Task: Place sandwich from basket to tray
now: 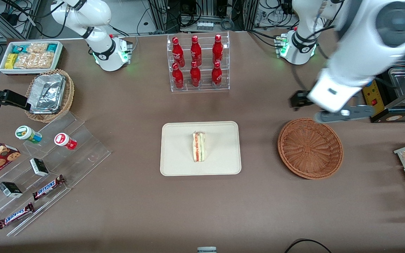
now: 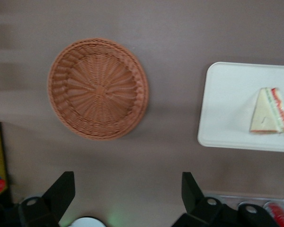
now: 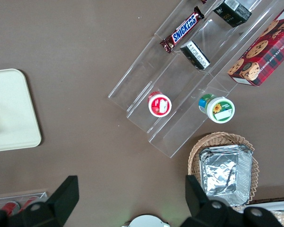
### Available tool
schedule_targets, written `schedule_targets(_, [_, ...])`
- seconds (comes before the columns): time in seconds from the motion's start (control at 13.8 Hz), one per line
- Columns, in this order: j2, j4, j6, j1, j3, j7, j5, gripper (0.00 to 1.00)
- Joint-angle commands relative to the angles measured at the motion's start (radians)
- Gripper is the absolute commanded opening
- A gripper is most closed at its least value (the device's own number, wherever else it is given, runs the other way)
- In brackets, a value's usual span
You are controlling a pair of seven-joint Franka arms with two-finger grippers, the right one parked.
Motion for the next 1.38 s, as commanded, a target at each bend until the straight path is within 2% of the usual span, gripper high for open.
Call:
schedule_targets(0.0, [-0.105,-0.098,-0.013,0.097,-0.013,0.178,0.008,0.99])
schedule_targets(0.22, [-0.148,-0.111,-0.068,0.180,-0.008,0.358,0.009,0.99])
schedule_targets(0.44, [-0.183,-0.125,-0.073,0.186,0.074,0.474,0.008,0.99])
schedule_targets(0.58, [-0.199,-0.132,-0.070,0.188,0.104,0.487,-0.006,0.99])
schedule_targets(1.02, [-0.188,-0.126,-0.082,0.192,0.101,0.492,0.005,1.00])
schedule_targets(1.31, [-0.186,-0.126,-0.083,0.264,0.039,0.496,-0.003,1.00])
